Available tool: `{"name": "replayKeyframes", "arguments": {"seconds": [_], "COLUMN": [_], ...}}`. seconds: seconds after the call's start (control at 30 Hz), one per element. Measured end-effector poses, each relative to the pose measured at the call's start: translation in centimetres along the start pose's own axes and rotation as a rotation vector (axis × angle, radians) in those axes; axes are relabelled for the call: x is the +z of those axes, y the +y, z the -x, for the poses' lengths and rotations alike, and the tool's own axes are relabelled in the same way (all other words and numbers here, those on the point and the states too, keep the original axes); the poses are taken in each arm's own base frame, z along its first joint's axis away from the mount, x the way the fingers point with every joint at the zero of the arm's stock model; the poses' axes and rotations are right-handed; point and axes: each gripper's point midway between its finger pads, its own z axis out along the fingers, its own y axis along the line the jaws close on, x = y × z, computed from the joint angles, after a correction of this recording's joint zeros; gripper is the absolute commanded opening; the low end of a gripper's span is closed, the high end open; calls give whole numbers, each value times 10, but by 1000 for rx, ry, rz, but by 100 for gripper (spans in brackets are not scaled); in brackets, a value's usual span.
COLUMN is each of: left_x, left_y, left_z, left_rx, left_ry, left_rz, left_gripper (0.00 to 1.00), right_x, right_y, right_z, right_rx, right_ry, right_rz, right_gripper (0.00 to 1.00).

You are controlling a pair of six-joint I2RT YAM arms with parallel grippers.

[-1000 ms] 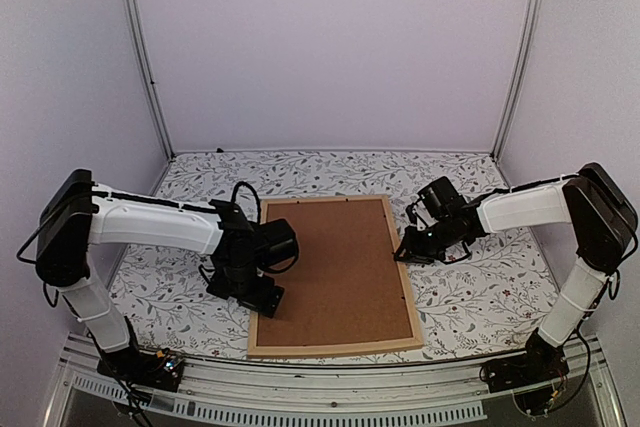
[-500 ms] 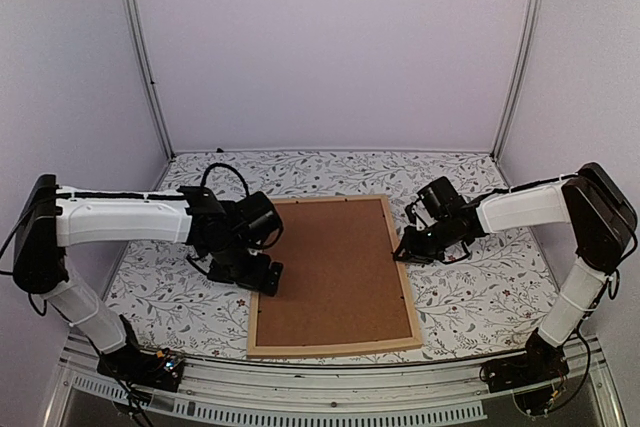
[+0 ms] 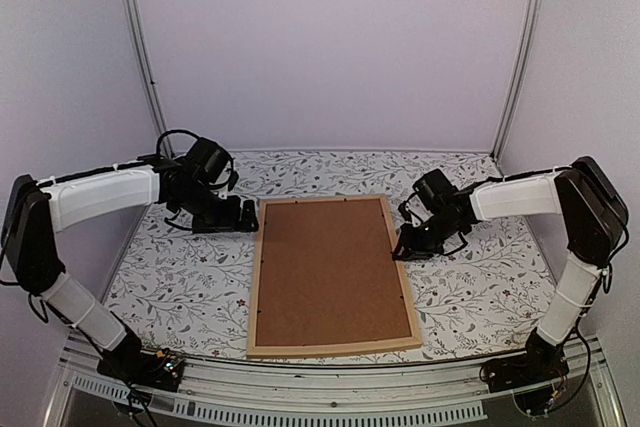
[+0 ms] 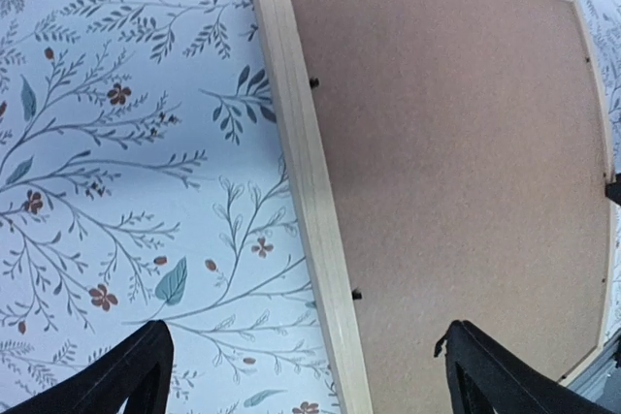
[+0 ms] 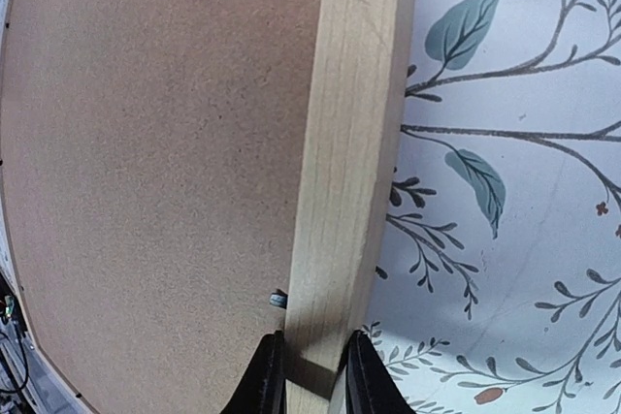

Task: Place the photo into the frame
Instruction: Press the fastener onto the backboard, then rotate the photo frame at the center of the board.

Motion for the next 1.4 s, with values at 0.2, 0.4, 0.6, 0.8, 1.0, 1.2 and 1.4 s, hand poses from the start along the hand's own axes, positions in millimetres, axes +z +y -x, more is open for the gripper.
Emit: {"name": "replayKeyframes", "arguments": {"seconds": [0.2,0.4,0.6,0.8,1.0,1.2,1.4], "left_x": [19,48,85,107,125,143,161], "left_y": [-7,-7,3,-2,-18,-32,-44], "left_z": [43,86,106,120,127,135,125], "left_rx": [46,105,176,235,299,371,435], "left_ry": [-36,-71,-52,-41,-26,-21,15], "left_rz": [-51,-68,-57,-111,-187,-223,-223], "left_gripper": [100,100,100,100,97,87,81], "right_x": [-1,-4,-10,-14,-21,-41,-59], "right_y": [-8,-21,-33,-45,-55,-61,-55], "right_z": [9,25,30,35,43,60,68], "right_rx": [-57,-128,-218,-303,-307,-248,-233], "right_ry": [45,76,116,144,132,63,-5], "right_rz": [-4,-21,-19,-12,-6,5,11], "right_gripper": [6,8,16,43,57,57,56]}}
